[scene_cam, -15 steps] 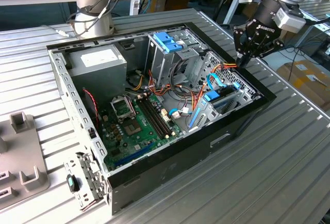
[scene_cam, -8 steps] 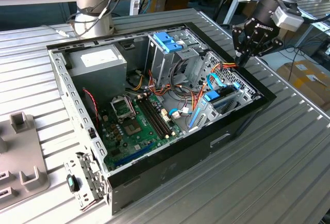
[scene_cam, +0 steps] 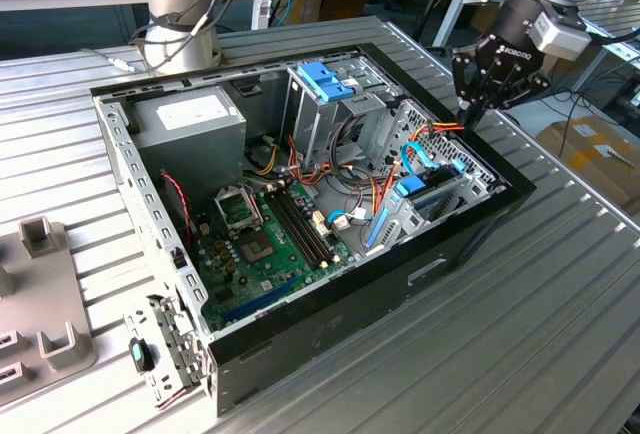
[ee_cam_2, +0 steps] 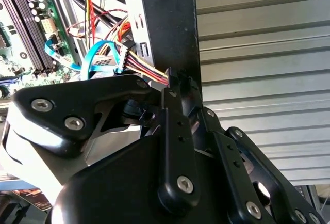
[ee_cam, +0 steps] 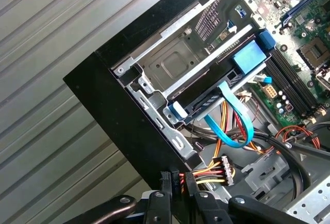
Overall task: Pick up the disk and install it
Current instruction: 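Insert the second disk wire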
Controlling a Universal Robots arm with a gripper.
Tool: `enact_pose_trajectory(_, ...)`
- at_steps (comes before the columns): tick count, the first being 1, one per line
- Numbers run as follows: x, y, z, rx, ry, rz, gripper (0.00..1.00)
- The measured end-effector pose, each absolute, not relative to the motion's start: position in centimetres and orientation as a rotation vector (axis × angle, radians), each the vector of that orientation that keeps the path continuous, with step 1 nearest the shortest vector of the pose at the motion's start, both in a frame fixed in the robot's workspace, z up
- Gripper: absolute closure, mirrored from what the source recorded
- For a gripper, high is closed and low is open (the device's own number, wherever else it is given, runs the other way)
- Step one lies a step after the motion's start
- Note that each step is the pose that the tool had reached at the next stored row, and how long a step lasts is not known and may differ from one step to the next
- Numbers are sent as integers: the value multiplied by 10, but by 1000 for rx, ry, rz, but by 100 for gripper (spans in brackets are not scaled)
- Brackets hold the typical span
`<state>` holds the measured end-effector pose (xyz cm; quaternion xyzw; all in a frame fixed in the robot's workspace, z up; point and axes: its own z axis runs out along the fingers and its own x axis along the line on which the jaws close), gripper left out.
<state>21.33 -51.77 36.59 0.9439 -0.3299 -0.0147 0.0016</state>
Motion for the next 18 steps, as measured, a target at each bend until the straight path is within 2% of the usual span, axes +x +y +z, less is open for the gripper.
enact_pose_trajectory(10,215,-518,366,2962,-1036,-46,76)
enact_pose_trajectory(11,215,-518,366,2962,-1036,-46,77)
enact_pose_trajectory(12,216,-518,366,2962,-1036,-46,84)
enact_pose_trajectory(18,216,-518,366,2962,-1036,-46,84)
